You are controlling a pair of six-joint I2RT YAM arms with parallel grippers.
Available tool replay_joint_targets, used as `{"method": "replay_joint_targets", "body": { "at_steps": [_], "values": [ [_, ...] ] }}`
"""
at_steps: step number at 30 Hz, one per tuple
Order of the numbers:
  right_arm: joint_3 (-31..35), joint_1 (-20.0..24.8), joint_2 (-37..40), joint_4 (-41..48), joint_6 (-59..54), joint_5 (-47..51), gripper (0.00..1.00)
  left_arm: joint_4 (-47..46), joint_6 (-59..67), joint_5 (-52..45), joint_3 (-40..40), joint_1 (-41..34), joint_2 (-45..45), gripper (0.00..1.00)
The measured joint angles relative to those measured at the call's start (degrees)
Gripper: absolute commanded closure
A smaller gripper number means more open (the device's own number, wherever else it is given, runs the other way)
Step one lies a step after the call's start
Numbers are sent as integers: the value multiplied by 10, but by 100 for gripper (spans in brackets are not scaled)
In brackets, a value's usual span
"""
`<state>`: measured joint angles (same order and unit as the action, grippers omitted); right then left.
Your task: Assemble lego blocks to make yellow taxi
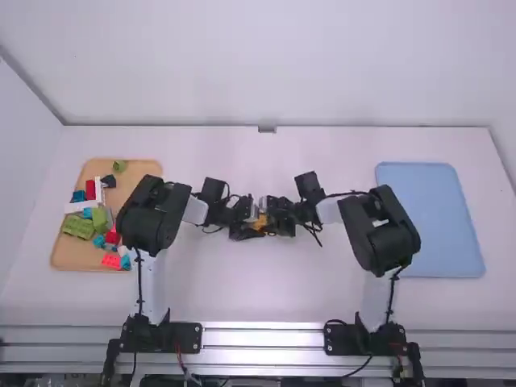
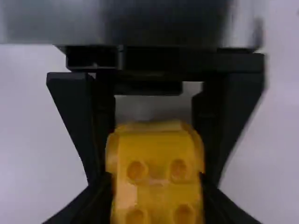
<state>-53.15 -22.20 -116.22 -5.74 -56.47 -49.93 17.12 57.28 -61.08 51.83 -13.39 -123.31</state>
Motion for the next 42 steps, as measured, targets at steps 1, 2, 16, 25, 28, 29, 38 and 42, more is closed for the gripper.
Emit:
{"method": "replay_joint_targets", "body": {
  "at_steps": [1,2,16,25,28,29,38,42],
  "values": [
    [-5,0,-1,0,2,-1,50,-1,0,0,0,-1,0,80],
    [-7,2,-2,2,4,-5,48,0,-3,0,0,-1,0,81],
    [-17,79,-2,5,-43,-155,39,0,-9,0,0,-1,0,74],
    [9,107,5,33,-42,-96,24,-6,-22,-3,5,-2,0,1],
    [36,99,5,-1,-35,-68,3,-45,-24,3,18,-2,5,1],
    [41,97,5,-11,-34,-64,1,-57,-23,7,21,-2,8,1],
    [67,41,-21,-169,42,-28,1,-295,-3,135,31,1,125,1],
    [66,18,-32,-172,54,-23,1,-321,-19,180,31,12,204,1]
  ]
}}
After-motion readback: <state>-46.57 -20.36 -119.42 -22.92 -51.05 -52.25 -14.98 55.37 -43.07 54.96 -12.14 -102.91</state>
